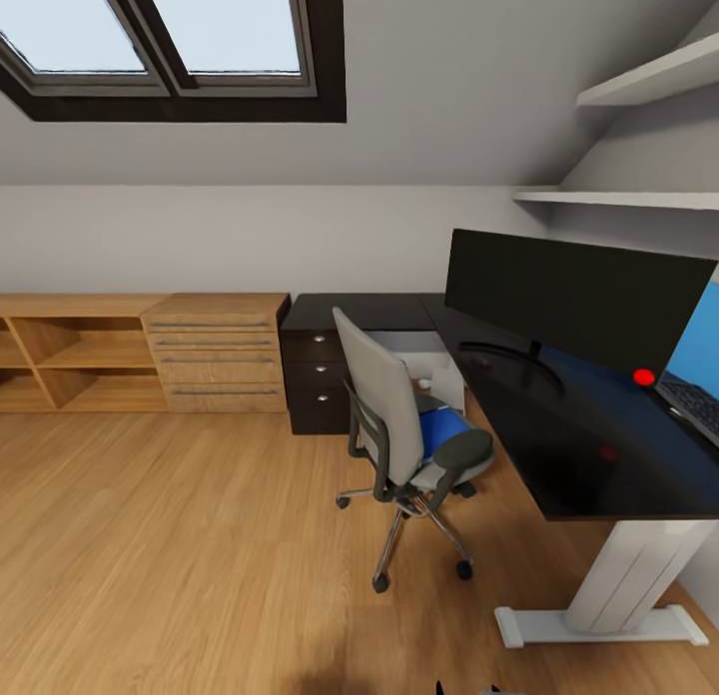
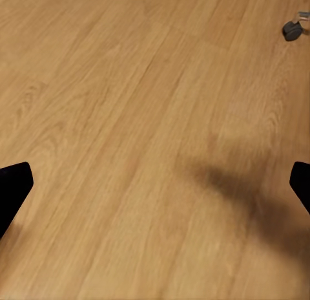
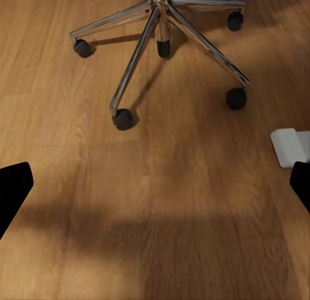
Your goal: In the bedroom, organize the workspace by keeping the computer under the desk, ensuring the monitor is on the desk, placing the keyboard on the desk next to the monitor, placing the mouse on the desk next to the keyboard, moving the folder from the swivel chair onto the desk next to the mouse, stacking the notebook on top of the folder with the pen on top of the notebook, and positioning the swivel chair next to the desk.
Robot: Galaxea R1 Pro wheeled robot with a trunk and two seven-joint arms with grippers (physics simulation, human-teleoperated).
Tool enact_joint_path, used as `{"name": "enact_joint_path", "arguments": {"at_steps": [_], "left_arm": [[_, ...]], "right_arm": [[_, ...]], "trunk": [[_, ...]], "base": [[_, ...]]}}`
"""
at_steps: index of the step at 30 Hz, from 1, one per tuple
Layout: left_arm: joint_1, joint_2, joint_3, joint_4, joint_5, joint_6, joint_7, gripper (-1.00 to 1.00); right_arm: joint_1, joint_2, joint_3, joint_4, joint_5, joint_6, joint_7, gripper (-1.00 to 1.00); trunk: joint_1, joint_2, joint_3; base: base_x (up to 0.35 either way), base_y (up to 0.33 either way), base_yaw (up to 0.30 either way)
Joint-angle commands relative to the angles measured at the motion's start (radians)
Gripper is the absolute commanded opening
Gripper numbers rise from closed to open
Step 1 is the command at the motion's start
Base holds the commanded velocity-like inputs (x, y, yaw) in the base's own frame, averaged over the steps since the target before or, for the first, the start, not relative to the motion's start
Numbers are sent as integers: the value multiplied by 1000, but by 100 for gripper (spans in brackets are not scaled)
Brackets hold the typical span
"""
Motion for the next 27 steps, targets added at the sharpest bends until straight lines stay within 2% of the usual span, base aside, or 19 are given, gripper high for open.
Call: {"name": "enact_joint_path", "arguments": {"at_steps": [1,6,7,9,14,27], "left_arm": [[-1,0,2,-3,4,-3,-1,100],[1,3,3,-9,5,-6,-1,100],[6,5,4,-34,7,-6,-1,100],[58,5,5,-123,7,-1,-1,100],[91,5,5,-180,8,0,-1,100],[103,5,5,-200,9,1,-1,100]], "right_arm": [[-1,0,-2,1,0,-3,0,100],[-1,0,-2,1,0,-3,0,100],[-1,0,-1,1,0,-3,0,100],[-1,0,-2,1,0,-3,0,100],[-1,0,-3,1,0,-3,0,100],[-1,0,-3,-1,0,-4,0,100]], "trunk": [[4,-8,-4],[23,-43,-20],[27,-50,-23],[35,-64,-29],[54,-99,-45],[104,-190,-86]], "base": [[0,0,0],[0,0,0],[0,0,0],[0,0,0],[0,0,0],[0,0,0]]}}
